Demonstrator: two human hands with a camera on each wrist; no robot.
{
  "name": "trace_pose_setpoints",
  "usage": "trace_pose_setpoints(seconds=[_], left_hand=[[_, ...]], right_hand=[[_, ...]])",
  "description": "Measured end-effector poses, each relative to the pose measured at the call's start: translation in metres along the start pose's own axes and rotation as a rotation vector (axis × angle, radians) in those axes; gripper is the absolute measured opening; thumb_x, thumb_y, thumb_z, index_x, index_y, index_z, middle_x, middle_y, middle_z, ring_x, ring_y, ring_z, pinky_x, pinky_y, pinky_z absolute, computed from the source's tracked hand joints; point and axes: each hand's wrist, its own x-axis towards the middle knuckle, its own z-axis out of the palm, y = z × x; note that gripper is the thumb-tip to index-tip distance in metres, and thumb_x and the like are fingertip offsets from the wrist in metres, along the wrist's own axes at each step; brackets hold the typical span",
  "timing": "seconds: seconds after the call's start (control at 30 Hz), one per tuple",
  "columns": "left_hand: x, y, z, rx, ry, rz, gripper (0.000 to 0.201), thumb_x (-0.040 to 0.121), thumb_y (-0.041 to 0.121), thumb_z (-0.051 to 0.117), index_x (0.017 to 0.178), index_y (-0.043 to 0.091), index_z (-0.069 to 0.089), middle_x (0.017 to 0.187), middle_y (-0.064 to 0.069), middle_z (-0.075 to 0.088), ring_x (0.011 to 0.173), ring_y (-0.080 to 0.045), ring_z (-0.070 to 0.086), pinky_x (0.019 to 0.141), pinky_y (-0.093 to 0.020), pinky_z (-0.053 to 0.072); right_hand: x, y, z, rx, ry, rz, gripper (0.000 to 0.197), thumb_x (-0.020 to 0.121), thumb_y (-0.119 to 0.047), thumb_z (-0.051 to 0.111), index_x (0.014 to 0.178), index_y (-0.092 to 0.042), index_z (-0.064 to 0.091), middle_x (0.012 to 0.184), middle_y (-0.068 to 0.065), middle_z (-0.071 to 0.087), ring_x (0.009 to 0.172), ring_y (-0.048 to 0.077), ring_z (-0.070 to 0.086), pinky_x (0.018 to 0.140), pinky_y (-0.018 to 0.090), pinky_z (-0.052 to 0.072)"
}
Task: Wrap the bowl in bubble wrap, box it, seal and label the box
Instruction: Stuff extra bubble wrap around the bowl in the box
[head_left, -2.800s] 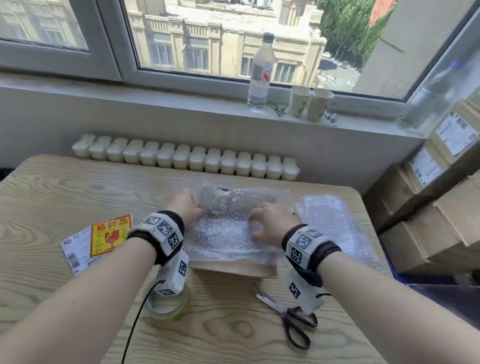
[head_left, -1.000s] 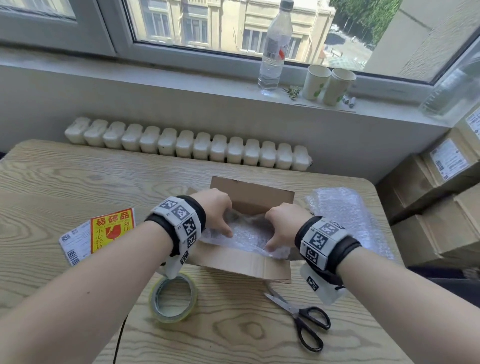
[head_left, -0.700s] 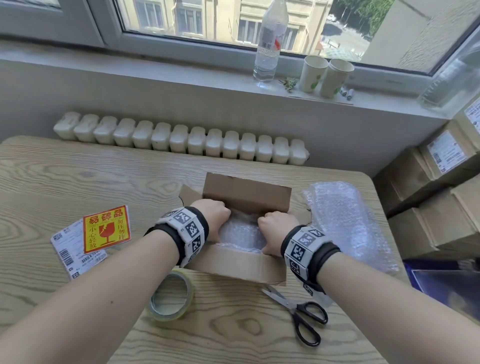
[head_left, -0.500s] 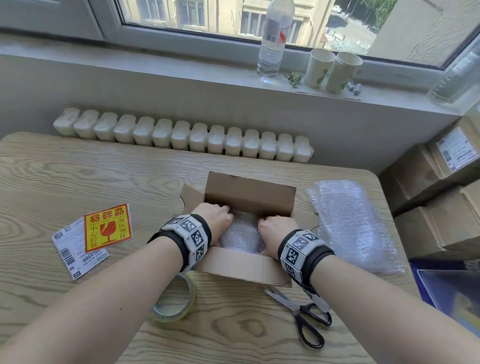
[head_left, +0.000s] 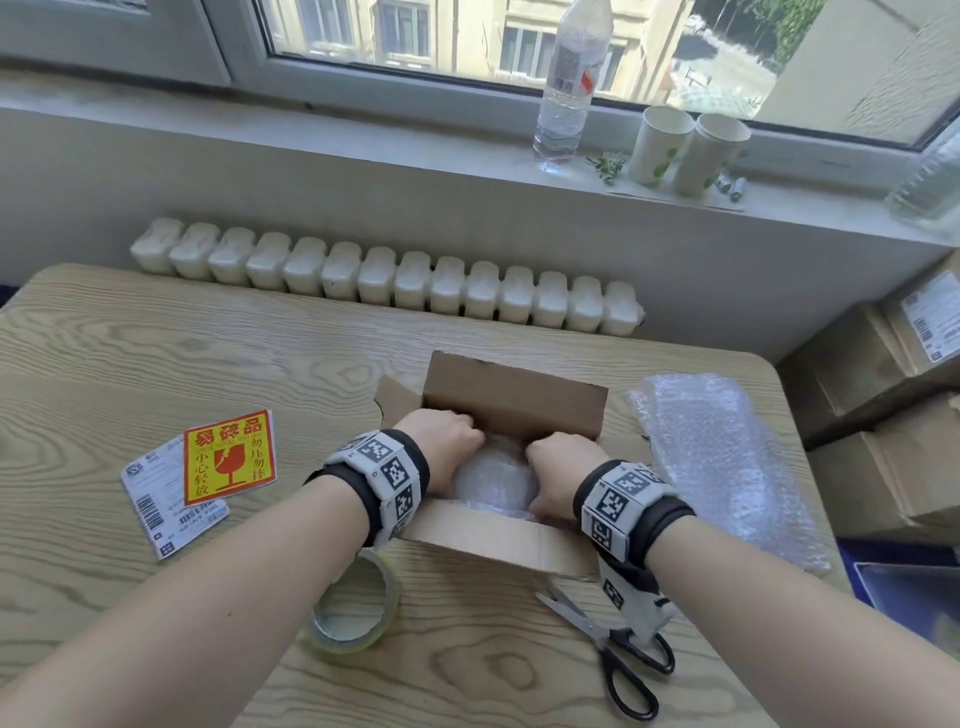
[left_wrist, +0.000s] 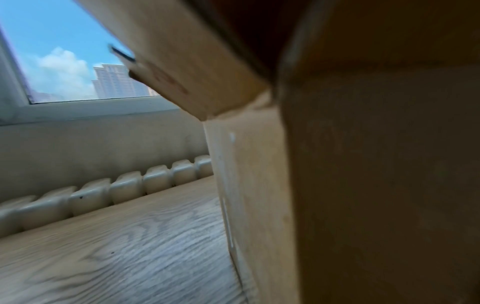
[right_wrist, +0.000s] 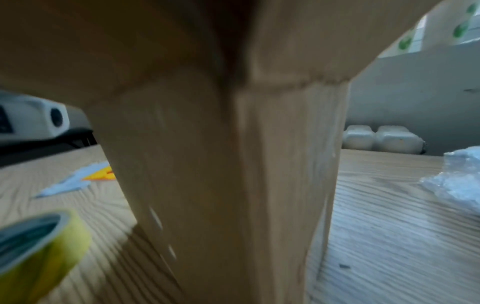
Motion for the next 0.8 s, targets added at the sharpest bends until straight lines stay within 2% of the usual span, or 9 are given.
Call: trace_pose_setpoints(seconds=[0.13, 0.27, 0.3, 0.37, 0.5, 0.57, 0.63, 0.7, 0.8], left_hand=[[-0.009, -0.002, -0.019, -0.273, 0.165, -0.077, 0.022, 0.086, 0.015, 0.052, 0.102, 0.018, 0.066, 0.105, -0.001, 0.064, 0.098, -0.020, 0.060, 0.079, -0.026, 0.043], [-0.017, 0.013, -0.025, -0.595, -0.127, -0.141, 0.025, 0.085, 0.013, 0.049, 0.086, 0.017, 0.074, 0.086, 0.000, 0.073, 0.069, -0.014, 0.068, 0.068, -0.025, 0.056], [-0.017, 0.017, -0.024, -0.606, -0.198, -0.147, 0.025, 0.084, 0.013, 0.050, 0.087, 0.016, 0.075, 0.087, -0.001, 0.074, 0.070, -0.015, 0.067, 0.069, -0.026, 0.056], [-0.016, 0.024, -0.018, -0.540, -0.269, -0.152, 0.026, 0.086, 0.016, 0.050, 0.094, 0.016, 0.075, 0.097, -0.001, 0.073, 0.086, -0.017, 0.065, 0.078, -0.027, 0.053], [-0.012, 0.030, -0.010, -0.430, -0.313, -0.213, 0.031, 0.088, 0.027, 0.049, 0.106, 0.015, 0.071, 0.112, -0.005, 0.068, 0.107, -0.023, 0.060, 0.092, -0.029, 0.047], [-0.011, 0.032, -0.008, -0.382, -0.346, -0.238, 0.036, 0.090, 0.030, 0.046, 0.114, 0.014, 0.067, 0.120, -0.007, 0.064, 0.112, -0.025, 0.057, 0.095, -0.030, 0.045], [-0.010, 0.033, -0.006, -0.347, -0.360, -0.247, 0.038, 0.092, 0.030, 0.043, 0.119, 0.012, 0.063, 0.124, -0.009, 0.062, 0.114, -0.026, 0.056, 0.094, -0.029, 0.043], [-0.009, 0.036, -0.006, -0.314, -0.358, -0.241, 0.037, 0.093, 0.030, 0.043, 0.115, 0.009, 0.063, 0.121, -0.010, 0.063, 0.112, -0.027, 0.057, 0.090, -0.029, 0.043], [-0.015, 0.032, -0.008, -0.278, -0.293, -0.232, 0.035, 0.091, 0.035, 0.050, 0.103, 0.007, 0.068, 0.110, -0.011, 0.067, 0.102, -0.027, 0.062, 0.082, -0.031, 0.047]], right_hand=[[-0.013, 0.012, -0.019, 0.150, 0.105, 0.009, 0.024, 0.076, -0.013, 0.056, 0.093, -0.025, 0.069, 0.100, 0.000, 0.069, 0.094, 0.025, 0.063, 0.072, 0.030, 0.051], [-0.030, 0.018, -0.034, 0.220, 0.085, 0.007, 0.032, 0.074, -0.008, 0.048, 0.075, -0.029, 0.073, 0.092, -0.007, 0.071, 0.087, 0.017, 0.063, 0.062, 0.025, 0.046], [-0.034, 0.018, -0.037, 0.246, 0.052, 0.001, 0.034, 0.074, -0.007, 0.047, 0.073, -0.028, 0.074, 0.091, -0.008, 0.072, 0.086, 0.015, 0.064, 0.064, 0.026, 0.049], [-0.039, 0.013, -0.035, 0.270, -0.091, -0.019, 0.038, 0.077, -0.005, 0.045, 0.077, -0.026, 0.077, 0.089, -0.008, 0.074, 0.086, 0.013, 0.066, 0.073, 0.028, 0.056], [-0.036, -0.006, -0.016, 0.081, -0.312, -0.031, 0.032, 0.088, -0.009, 0.045, 0.106, -0.010, 0.071, 0.103, 0.006, 0.069, 0.096, 0.025, 0.062, 0.086, 0.032, 0.052], [-0.033, -0.011, -0.010, -0.030, -0.327, -0.024, 0.030, 0.093, -0.014, 0.042, 0.109, -0.006, 0.065, 0.109, 0.012, 0.065, 0.096, 0.028, 0.059, 0.084, 0.033, 0.047], [-0.031, -0.014, -0.010, -0.087, -0.334, -0.010, 0.031, 0.095, -0.016, 0.041, 0.114, -0.005, 0.062, 0.118, 0.013, 0.063, 0.106, 0.030, 0.060, 0.087, 0.034, 0.047], [-0.030, -0.013, -0.010, -0.095, -0.307, -0.003, 0.031, 0.095, -0.017, 0.042, 0.115, -0.004, 0.061, 0.120, 0.014, 0.062, 0.110, 0.031, 0.060, 0.089, 0.035, 0.048], [-0.032, -0.006, -0.007, -0.056, -0.163, -0.018, 0.026, 0.088, -0.012, 0.048, 0.103, -0.007, 0.068, 0.107, 0.013, 0.068, 0.096, 0.032, 0.064, 0.081, 0.035, 0.054]])
